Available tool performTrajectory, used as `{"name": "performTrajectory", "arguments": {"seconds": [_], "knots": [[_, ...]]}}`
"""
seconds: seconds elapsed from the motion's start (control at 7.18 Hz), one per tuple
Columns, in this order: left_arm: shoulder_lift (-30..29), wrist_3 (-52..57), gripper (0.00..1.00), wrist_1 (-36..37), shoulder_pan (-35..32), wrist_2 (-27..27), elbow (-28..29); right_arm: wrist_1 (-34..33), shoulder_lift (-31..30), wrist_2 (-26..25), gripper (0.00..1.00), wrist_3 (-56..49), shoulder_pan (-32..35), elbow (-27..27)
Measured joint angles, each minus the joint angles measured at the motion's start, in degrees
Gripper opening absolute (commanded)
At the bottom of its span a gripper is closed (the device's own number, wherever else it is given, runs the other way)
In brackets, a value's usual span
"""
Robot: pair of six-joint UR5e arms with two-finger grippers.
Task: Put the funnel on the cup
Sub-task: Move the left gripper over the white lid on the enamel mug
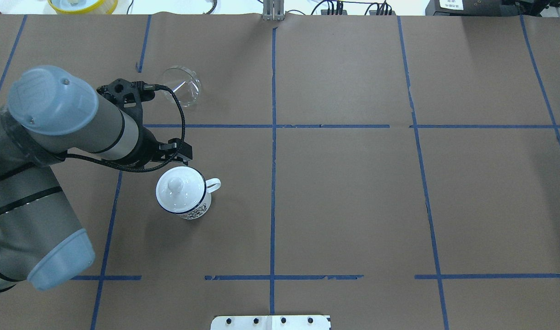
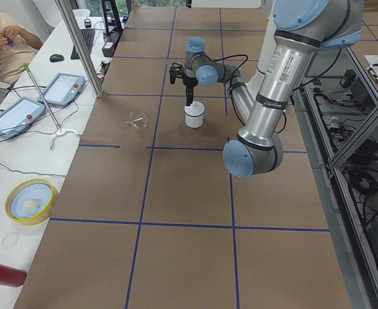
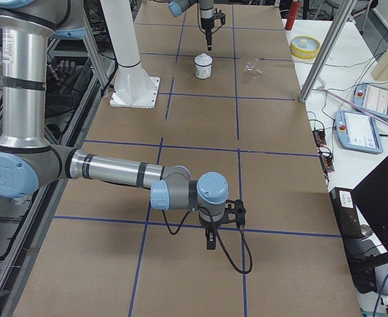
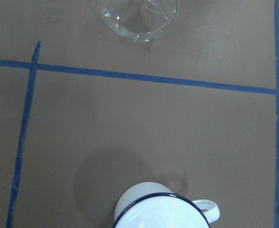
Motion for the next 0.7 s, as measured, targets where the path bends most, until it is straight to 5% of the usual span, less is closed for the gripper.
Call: {"name": "performTrajectory", "arguments": {"seconds": [0.7], "knots": [[-0.05,-0.42,0.75,1.07,3.28,1.75,1.11,0.0,0.0,0.0,1.0,0.0,0.0,0.0]]}}
